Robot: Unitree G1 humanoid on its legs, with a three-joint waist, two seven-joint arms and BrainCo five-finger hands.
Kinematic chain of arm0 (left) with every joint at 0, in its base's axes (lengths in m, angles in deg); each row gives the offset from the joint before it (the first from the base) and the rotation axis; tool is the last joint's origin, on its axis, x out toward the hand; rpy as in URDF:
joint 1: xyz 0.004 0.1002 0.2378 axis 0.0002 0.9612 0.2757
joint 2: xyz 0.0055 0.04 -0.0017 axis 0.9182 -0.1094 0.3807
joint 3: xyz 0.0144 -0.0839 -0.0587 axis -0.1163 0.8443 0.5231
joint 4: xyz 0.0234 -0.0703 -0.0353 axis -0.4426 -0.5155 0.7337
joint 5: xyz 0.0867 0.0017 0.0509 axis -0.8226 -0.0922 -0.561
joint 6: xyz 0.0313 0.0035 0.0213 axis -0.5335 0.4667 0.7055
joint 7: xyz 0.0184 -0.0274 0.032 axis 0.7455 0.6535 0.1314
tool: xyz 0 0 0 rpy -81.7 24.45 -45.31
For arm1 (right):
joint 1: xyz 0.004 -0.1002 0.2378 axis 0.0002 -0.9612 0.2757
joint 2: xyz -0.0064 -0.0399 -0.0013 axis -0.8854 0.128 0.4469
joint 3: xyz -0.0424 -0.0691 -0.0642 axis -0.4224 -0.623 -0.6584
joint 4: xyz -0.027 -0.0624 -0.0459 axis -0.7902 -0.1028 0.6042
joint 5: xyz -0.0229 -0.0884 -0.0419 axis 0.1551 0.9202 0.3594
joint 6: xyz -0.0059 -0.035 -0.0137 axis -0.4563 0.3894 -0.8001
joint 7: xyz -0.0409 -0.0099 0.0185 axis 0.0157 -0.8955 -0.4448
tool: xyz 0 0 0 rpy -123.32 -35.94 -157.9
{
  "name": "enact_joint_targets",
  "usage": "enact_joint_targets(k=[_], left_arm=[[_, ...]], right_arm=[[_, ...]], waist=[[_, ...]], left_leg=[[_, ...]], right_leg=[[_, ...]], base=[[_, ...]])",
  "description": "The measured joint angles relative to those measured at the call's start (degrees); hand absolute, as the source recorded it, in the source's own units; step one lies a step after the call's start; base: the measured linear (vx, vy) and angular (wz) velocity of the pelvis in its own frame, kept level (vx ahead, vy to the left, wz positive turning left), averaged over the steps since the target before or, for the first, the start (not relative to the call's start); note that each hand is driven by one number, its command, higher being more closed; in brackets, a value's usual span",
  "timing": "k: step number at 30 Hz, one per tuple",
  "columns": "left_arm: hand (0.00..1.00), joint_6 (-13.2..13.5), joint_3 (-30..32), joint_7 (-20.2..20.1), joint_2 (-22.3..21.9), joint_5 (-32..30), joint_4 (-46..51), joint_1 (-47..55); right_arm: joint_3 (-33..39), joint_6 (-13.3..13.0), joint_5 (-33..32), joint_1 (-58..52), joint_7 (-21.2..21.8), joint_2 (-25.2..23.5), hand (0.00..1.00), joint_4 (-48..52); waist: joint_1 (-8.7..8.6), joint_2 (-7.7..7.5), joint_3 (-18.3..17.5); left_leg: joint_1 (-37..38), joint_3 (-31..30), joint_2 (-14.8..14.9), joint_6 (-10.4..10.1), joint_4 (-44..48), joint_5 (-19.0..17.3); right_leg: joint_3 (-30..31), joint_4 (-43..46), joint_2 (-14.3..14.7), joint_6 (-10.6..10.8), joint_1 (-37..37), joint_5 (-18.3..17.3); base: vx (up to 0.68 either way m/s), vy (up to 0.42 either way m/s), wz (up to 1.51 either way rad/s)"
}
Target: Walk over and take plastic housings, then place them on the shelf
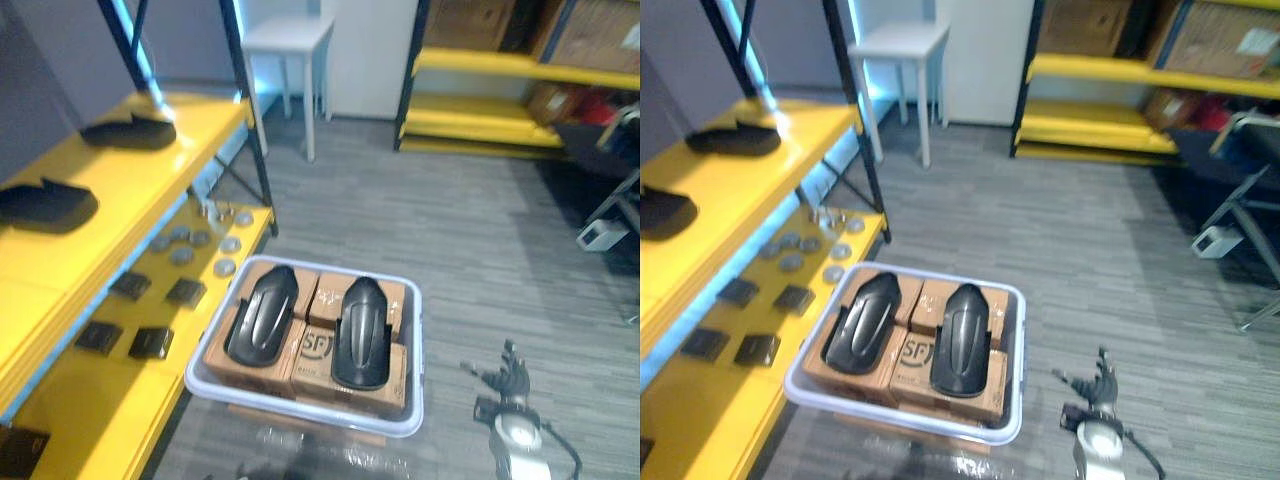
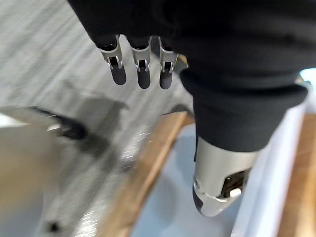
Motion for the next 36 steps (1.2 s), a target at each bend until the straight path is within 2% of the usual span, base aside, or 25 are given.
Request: enact_joint_targets(k=[2, 4, 7, 12, 14, 18, 19, 26, 30, 33, 36], left_arm=[[0.00, 0.07, -0.68, 0.24, -0.26, 0.07, -0.03, -0.61], [0.00, 0.55, -2.32, 1.11, -0.02, 1.13, 0.12, -2.24], [0.00, 0.85, -4.56, 1.43, 0.41, 1.20, -0.01, -2.71], [0.00, 1.12, -7.90, 1.70, 1.64, 2.28, -0.11, -3.02], [0.00, 1.42, -10.32, 1.90, 2.26, 2.31, -1.14, -4.47], [0.00, 1.59, -13.49, 3.19, 2.59, 3.63, -3.28, -7.13], [0.00, 1.61, -14.00, 3.60, 2.59, 4.26, -3.39, -7.70], [0.00, 2.06, -18.41, 5.24, 3.14, 7.30, -5.69, -11.64], [0.00, 2.24, -20.03, 5.43, 3.16, 7.80, -5.65, -12.53], [0.00, 2.16, -20.18, 6.20, 2.83, 7.79, -4.65, -13.03], [0.00, 2.29, -19.94, 6.51, 2.88, 8.51, 6.28, -10.06]], right_arm=[[-1.79, -0.03, 0.16, 5.42, -1.03, 1.56, 0.00, -2.51], [-3.66, -0.04, 0.13, 13.60, -2.41, 4.79, 0.00, -7.77], [-4.31, -0.07, -0.49, 21.24, -3.68, 7.69, 0.00, -11.92], [-5.29, -0.13, -3.07, 23.67, -5.63, 10.23, 0.00, -17.66], [-5.35, -0.05, -4.32, 27.37, -5.75, 11.81, 0.00, -25.47], [-5.37, 1.16, -5.11, 31.95, -6.45, 11.99, 0.00, -34.45], [-5.37, 1.62, -5.08, 32.99, -6.63, 11.99, 1.00, -36.04], [-5.92, 3.35, -4.42, 37.41, -6.55, 13.88, 1.00, -40.63], [-6.50, 3.54, -0.35, 39.17, -5.05, 15.00, 1.00, -43.08], [-6.66, 4.77, 3.33, 39.85, -5.09, 15.45, 1.00, -44.08], [-9.88, 7.59, 8.49, 37.72, -5.60, 15.55, 1.00, -40.51]], waist=[[1.03, 0.45, 2.31], [2.77, 1.76, 5.18], [3.58, 3.39, 7.39], [4.34, 3.58, 8.33], [4.43, 4.18, 8.74], [4.78, 5.29, 9.41], [4.92, 5.40, 9.47], [4.88, 5.70, 9.65], [4.46, 5.73, 9.67], [4.41, 5.72, 9.82], [4.34, 5.68, 9.90]], left_leg=[[-1.68, -1.15, -0.37, 0.04, 0.74, 0.02], [-4.74, -2.72, -1.19, 0.12, 2.49, 0.08], [-8.05, -4.21, -2.45, 0.63, 3.61, 0.41], [-10.56, -4.97, -3.55, 0.89, 4.54, 0.56], [-12.48, -5.20, -4.03, 1.35, 5.11, 0.86], [-14.06, -5.20, -4.36, 1.52, 5.92, 0.96], [-14.68, -5.21, -4.36, 1.56, 6.14, 0.99], [-17.01, -4.81, -4.40, 1.72, 7.25, 1.14], [-16.88, -4.70, -4.38, 1.76, 7.12, 1.46], [-15.91, -4.70, -4.35, 1.78, 6.69, 1.59], [-13.55, -4.92, -4.39, 1.79, 5.83, 1.60]], right_leg=[[-0.87, -0.69, -0.26, -0.06, -0.63, 0.61], [-1.98, -1.12, -0.63, -0.02, -1.90, 1.31], [-3.12, -1.12, -1.62, 0.42, -3.91, 1.87], [-3.80, -1.42, -2.52, 0.78, -5.45, 2.56], [-3.80, -2.18, -2.84, 0.75, -6.69, 3.64], [-3.64, -2.21, -3.02, 0.74, -7.95, 4.47], [-3.63, -2.21, -2.99, 0.61, -8.56, 4.72], [-2.80, -2.22, -2.84, 0.47, -10.65, 5.85], [-2.73, -2.25, -2.83, 0.50, -10.68, 5.93], [-2.89, -2.94, -2.80, 0.48, -9.52, 6.00], [-3.74, -4.28, -2.85, 0.47, -6.63, 6.02]], base=[[-0.08, 0.025, 0.29], [-0.13, 0.044, 0.35], [-0.09, 0.050, 0.25], [-0.04, 0.049, 0.10], [-0.04, 0.041, 0.02], [-0.06, 0.025, -0.01], [-0.08, 0.009, -0.06], [-0.06, -0.006, -0.06], [-0.01, -0.002, -0.01], [0.06, -0.012, 0.03], [0.06, 0.000, 0.10]])
